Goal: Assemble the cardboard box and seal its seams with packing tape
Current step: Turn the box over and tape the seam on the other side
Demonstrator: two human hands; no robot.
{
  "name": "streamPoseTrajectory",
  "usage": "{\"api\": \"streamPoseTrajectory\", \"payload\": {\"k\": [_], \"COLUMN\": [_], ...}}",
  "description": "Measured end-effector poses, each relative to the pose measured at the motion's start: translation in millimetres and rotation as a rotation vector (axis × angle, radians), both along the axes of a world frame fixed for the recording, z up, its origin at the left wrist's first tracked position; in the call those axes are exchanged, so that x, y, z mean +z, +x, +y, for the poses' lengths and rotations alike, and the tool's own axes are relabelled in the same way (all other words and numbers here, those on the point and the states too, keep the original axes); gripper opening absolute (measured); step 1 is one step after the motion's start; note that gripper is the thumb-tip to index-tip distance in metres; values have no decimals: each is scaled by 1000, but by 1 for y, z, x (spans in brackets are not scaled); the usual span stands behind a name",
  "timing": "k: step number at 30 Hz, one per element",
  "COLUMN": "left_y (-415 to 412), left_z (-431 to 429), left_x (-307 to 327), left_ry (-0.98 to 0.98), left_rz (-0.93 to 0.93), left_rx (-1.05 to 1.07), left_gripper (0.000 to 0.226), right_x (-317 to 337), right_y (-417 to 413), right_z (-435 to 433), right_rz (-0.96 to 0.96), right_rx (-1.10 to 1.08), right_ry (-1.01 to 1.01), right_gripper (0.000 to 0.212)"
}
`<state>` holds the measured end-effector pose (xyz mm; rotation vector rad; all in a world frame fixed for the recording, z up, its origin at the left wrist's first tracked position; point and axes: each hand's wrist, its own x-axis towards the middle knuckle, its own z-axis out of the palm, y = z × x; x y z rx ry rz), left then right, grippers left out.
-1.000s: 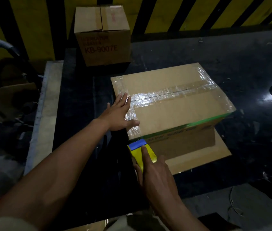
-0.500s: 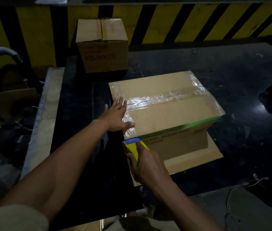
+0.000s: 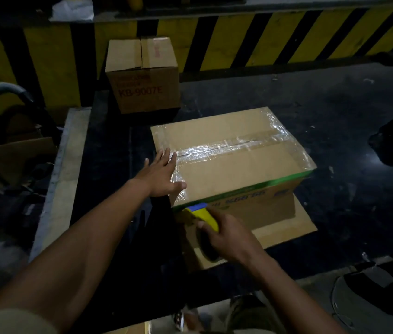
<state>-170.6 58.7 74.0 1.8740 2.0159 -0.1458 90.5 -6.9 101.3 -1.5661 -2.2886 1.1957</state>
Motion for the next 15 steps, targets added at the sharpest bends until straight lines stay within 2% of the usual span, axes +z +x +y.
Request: {"api": "streamPoseTrajectory", "payload": {"k": [7, 11, 15], "left_y": [55, 129, 206], "left_z": [8, 40, 85], "left_x": [5, 7, 7], "left_ry": [64, 161, 202], "left_rz": [51, -14, -65], "left_rx": [43, -10, -60], "left_gripper": [83, 74, 68], "right_x": [9, 14, 12], "right_y": [89, 139, 190], "right_z": [29, 53, 87], "right_rz": [88, 112, 94], "right_rx": [-149, -276, -368], "right_ry": [171, 244, 253], "right_gripper": [70, 56, 52]}}
